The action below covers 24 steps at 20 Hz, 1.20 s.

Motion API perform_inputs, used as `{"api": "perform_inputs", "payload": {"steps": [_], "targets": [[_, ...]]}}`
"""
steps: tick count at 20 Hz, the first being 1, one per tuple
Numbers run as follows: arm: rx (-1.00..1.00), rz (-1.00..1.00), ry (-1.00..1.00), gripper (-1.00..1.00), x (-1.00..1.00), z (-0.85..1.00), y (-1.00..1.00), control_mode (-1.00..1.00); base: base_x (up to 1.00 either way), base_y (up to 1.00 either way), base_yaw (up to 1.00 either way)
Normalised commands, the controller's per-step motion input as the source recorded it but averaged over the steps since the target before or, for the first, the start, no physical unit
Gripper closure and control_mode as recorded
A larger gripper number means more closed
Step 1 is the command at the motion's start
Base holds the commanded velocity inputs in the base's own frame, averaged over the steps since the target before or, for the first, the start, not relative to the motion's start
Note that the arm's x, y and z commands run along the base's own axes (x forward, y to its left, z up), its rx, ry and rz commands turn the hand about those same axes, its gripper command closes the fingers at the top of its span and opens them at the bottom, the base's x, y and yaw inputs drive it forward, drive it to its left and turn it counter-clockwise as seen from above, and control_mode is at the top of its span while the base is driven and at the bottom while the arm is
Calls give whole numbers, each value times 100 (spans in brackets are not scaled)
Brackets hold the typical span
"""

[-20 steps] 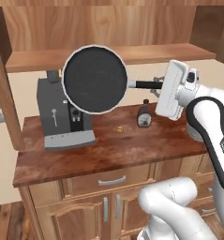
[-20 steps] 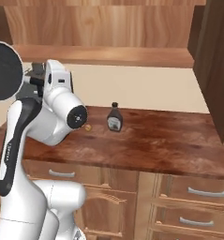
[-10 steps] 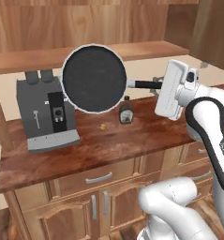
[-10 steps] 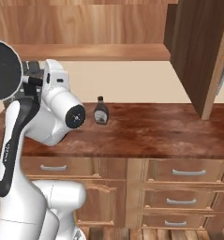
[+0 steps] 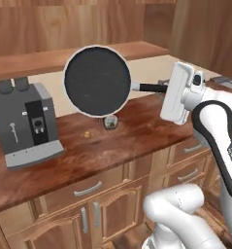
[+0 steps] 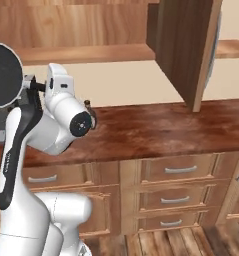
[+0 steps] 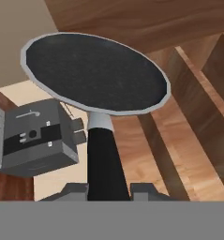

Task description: Pick the pan from the cabinet and place it on the stove. Then turn on the stove burner for the pan.

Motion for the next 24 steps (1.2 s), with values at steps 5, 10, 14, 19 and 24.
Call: {"api": "perform_inputs", "payload": {"steps": [5,10,14,19,24], "targets": [[0,0,0,100,0,0,0,100,-47,0,-35],[0,0,0,100,0,0,0,100,-64,0,-36],[0,0,0,100,0,0,0,100,-66,0,-37],[0,0,0,100,0,0,0,100,-66,0,-36],[0,0,0,100,0,0,0,100,-55,-10,-32]]}}
